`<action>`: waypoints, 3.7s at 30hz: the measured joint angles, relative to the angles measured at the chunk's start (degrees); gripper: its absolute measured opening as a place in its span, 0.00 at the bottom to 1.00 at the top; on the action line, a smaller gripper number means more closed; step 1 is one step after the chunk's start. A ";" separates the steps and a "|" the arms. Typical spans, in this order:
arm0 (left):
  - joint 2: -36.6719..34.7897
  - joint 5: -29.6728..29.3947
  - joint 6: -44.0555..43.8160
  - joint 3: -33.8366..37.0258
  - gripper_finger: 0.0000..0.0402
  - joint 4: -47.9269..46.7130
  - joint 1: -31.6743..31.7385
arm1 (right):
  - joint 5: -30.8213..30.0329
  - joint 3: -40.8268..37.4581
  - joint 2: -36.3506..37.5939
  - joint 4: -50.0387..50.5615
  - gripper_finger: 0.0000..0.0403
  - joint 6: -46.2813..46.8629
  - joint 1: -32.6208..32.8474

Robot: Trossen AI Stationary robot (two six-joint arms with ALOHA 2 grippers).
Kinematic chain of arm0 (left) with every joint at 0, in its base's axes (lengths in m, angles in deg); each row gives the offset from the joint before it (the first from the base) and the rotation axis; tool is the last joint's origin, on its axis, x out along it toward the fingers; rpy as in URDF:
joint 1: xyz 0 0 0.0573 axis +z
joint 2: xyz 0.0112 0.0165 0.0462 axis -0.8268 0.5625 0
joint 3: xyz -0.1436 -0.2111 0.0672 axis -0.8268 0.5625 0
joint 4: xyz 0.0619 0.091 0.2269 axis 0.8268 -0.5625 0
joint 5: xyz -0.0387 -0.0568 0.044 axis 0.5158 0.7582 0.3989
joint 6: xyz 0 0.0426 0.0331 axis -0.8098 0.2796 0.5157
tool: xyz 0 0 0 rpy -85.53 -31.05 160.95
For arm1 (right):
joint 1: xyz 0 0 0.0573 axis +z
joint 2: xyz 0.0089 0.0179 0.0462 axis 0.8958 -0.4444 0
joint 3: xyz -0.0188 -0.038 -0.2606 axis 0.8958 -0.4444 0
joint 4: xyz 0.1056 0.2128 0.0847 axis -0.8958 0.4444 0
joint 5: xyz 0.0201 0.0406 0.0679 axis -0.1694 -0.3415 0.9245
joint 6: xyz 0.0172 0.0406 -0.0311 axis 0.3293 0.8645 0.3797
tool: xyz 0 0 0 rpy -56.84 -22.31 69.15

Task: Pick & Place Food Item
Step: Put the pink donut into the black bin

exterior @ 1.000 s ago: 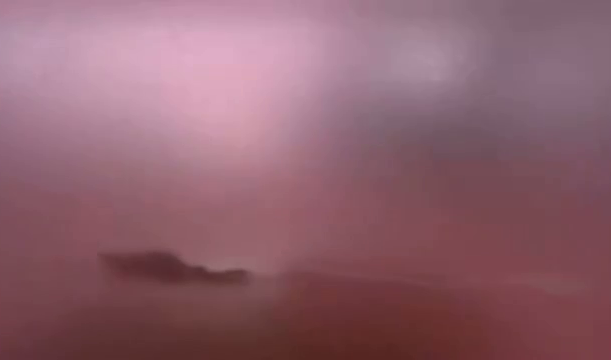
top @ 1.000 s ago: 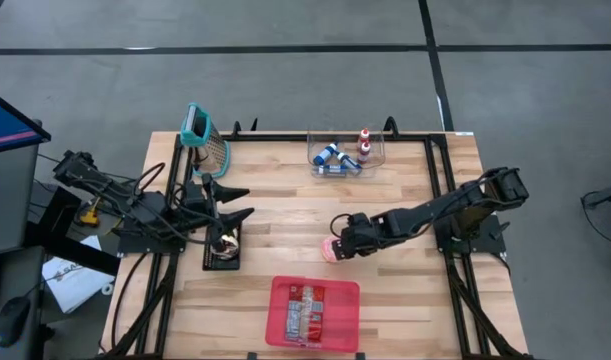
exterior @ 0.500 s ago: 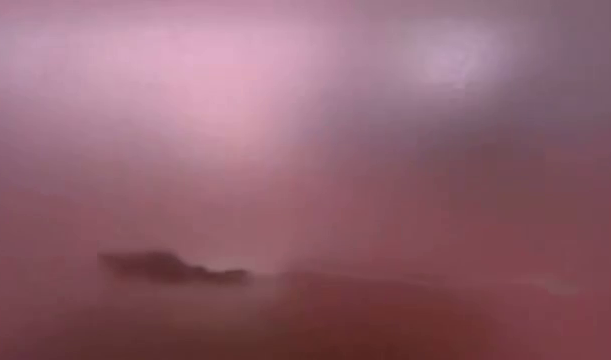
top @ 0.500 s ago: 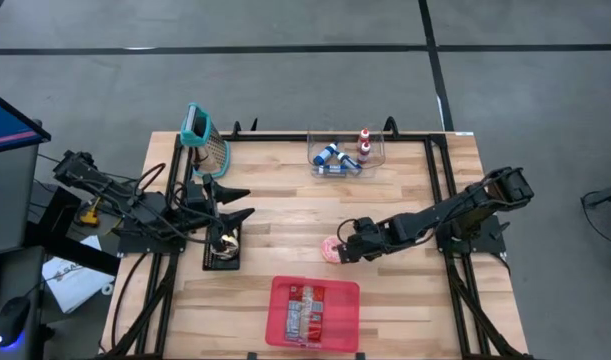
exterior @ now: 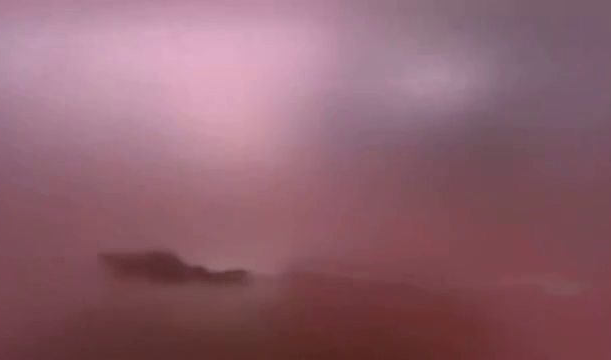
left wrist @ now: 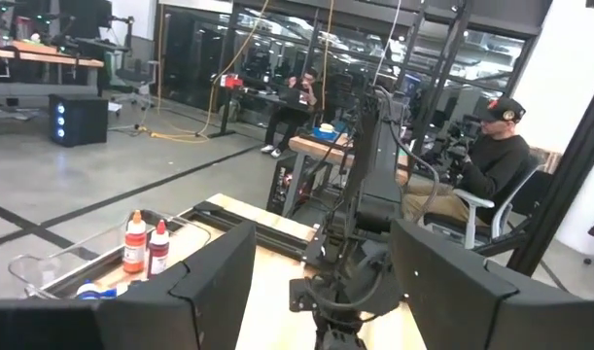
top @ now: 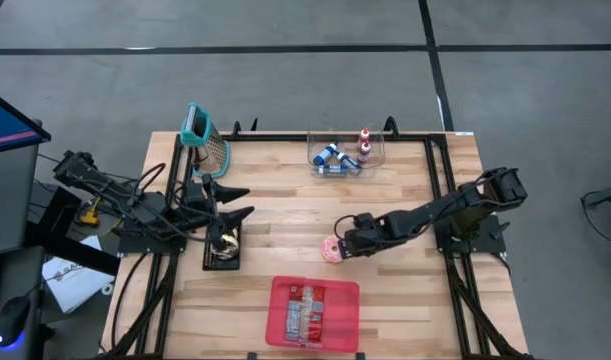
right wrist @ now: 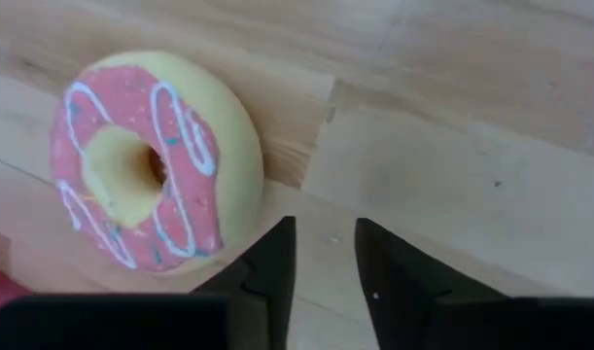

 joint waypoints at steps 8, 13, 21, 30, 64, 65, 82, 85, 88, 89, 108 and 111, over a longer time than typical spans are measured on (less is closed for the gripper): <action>-0.42 -1.40 0.42 0.00 0.59 -4.72 -0.76 | 4.02 0.12 -2.85 -7.60 0.16 -5.15 -2.16; -0.53 -4.04 2.23 -0.01 0.59 -6.85 -3.40 | 7.28 0.13 -5.40 -14.11 0.16 -6.97 -4.00; -0.90 -8.94 -1.79 -0.04 0.59 -15.34 -7.37 | 9.09 5.55 -9.41 -16.25 0.16 -12.93 -7.77; -0.78 -4.64 -10.68 -0.04 0.53 -28.62 -7.28 | 11.86 15.91 -16.60 -16.12 0.16 -21.86 -13.17; 43.87 60.56 3.23 -13.20 0.68 -33.68 32.54 | -0.49 21.75 5.96 20.39 0.62 -14.20 0.64; 44.68 60.65 3.21 -13.20 0.68 -32.61 32.54 | -1.61 21.74 6.72 21.52 0.63 -12.33 1.90; 49.96 54.25 7.32 -12.59 0.62 -27.23 31.05 | -13.41 21.73 11.11 31.50 0.64 12.16 18.16; 49.96 54.26 7.37 -12.46 0.62 -27.61 30.46 | -15.07 21.73 11.09 31.57 0.64 14.93 20.03; 49.96 54.07 7.37 -12.46 0.61 -27.31 29.38 | -16.32 21.73 11.09 31.76 0.64 17.03 21.65; 49.96 53.76 7.37 -12.46 0.61 -26.87 29.04 | -16.66 21.73 11.09 31.96 0.64 17.68 22.01; 55.08 51.69 5.93 -12.44 0.60 -23.43 27.87 | -18.35 21.73 11.05 30.53 0.64 19.91 23.86; 55.06 50.68 5.76 -12.44 0.60 -22.31 27.87 | -18.35 21.73 11.05 30.54 0.64 19.88 23.86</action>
